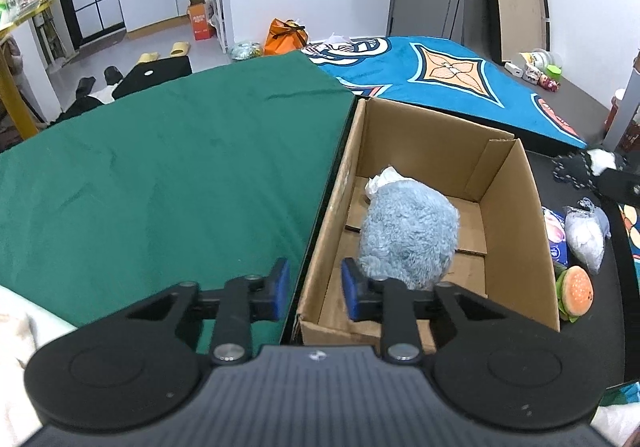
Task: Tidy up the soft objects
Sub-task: 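Carry the black-and-white plush with the right tool into the box and release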
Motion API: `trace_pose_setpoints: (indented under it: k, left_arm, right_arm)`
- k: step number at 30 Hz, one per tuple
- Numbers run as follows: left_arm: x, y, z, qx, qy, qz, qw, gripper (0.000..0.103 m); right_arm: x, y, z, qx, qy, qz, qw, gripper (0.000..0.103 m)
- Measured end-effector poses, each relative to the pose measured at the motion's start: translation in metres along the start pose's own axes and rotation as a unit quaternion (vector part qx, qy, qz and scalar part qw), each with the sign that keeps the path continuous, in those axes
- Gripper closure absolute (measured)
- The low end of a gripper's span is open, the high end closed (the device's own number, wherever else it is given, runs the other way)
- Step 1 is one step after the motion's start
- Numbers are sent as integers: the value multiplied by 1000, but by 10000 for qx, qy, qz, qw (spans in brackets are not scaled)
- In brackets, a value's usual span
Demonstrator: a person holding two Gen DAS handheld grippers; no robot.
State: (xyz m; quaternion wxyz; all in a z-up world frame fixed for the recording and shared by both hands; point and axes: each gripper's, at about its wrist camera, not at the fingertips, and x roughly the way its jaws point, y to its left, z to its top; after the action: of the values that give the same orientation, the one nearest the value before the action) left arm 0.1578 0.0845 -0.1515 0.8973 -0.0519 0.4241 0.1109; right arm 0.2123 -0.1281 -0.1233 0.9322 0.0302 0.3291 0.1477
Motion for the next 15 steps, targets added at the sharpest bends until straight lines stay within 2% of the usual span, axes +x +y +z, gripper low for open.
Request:
trace_pose_setpoints:
  k: [2,5,15]
  left_arm:
    - [2,1,0,-30,13,-60,10000,87]
    - [4,3,1,-81,17,-124,9999,90]
    - [10,13,1,-329,83,-280,9990,91]
  right_arm:
    - [3,6,2,-98,-1,9,10000,82]
    - [7,15,3,-224,17,10,9997,82]
    - [23,34,7,-527,68,38,9986,81]
